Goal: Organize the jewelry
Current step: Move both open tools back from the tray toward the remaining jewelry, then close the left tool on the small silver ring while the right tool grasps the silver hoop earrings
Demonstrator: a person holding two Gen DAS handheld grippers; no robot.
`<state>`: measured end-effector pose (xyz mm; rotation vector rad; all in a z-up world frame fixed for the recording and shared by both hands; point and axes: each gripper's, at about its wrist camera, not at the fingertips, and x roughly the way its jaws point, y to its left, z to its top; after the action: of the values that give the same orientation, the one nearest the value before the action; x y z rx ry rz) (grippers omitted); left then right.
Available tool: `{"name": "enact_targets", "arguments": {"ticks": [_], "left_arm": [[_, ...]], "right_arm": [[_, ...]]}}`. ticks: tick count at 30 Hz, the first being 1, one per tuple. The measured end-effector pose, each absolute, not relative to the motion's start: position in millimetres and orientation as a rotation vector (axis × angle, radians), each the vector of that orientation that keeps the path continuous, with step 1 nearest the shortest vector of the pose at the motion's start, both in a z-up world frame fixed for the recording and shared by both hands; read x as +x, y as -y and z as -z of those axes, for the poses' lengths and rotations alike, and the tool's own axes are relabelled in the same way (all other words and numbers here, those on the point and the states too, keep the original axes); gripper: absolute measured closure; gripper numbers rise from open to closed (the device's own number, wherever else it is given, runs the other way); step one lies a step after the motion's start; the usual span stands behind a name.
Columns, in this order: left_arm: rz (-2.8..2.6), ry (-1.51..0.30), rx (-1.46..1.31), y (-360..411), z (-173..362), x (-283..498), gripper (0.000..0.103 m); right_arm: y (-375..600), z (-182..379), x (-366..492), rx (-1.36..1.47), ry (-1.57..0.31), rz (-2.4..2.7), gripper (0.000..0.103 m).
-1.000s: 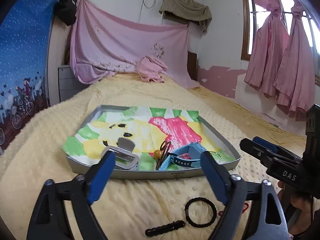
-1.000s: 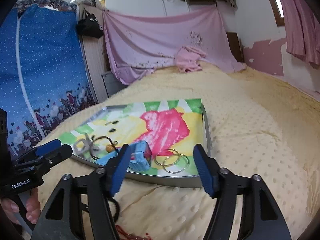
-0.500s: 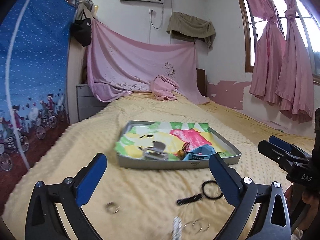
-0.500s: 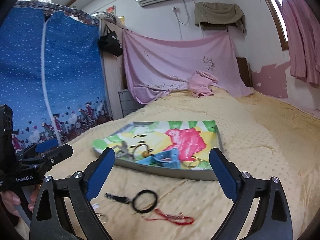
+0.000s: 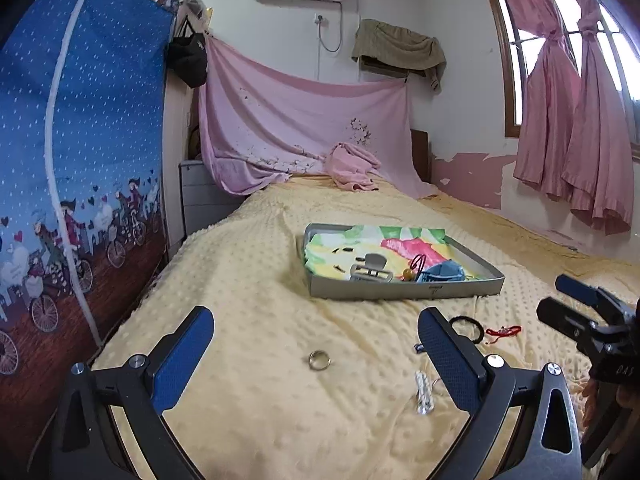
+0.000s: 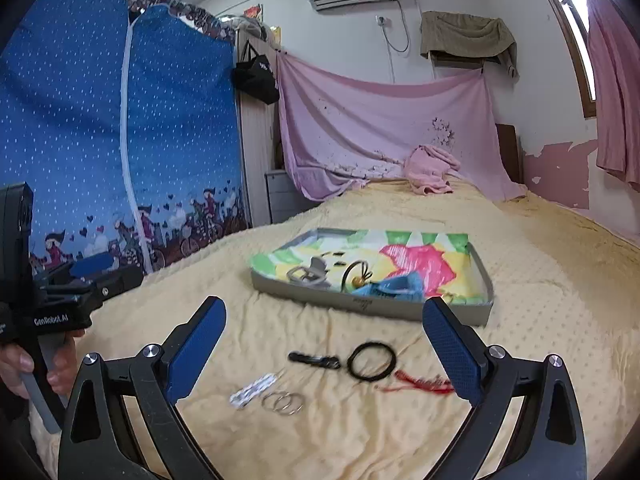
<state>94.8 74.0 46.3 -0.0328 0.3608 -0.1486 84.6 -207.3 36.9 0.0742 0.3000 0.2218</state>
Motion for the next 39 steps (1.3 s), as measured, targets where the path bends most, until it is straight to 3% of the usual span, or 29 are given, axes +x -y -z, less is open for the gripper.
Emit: {"name": "enact_targets", "arguments": {"ticks": [21,22,26,30,32,39], "left_arm": [[0.168,-0.582,-0.053,-81.5,-8.1,140.9,0.000],[0.180,-0.585,-0.046,-78.9,-7.0,143.7,0.000],[0.211,-0.602,-0.015,-69.8,-3.2,153.0,0.008],[0.233,-0.650,-0.008,-64.0,5.3,166.4,0.023],[0.242,-0.667,-0.010,-63.9,8.8,171.3,0.027],[0.254,-0.704,0.008,-59.7,18.8,182.5,0.041]], "right_arm": [[178.6,4.7,107.4,0.035,-0.496,-0.207,0.007],[177.5,7.3,109.9,0.033,-0.508,-0.210,0.009],[173.1,17.6,120.6,0.028,-0.565,-0.228,0.033],[167.5,27.4,130.6,0.021,-0.620,-0.252,0.040],[165.2,31.5,134.9,0.022,-0.645,-0.261,0.048],[163.2,46.2,149.4,0.053,-0.717,-0.260,0.057]]}}
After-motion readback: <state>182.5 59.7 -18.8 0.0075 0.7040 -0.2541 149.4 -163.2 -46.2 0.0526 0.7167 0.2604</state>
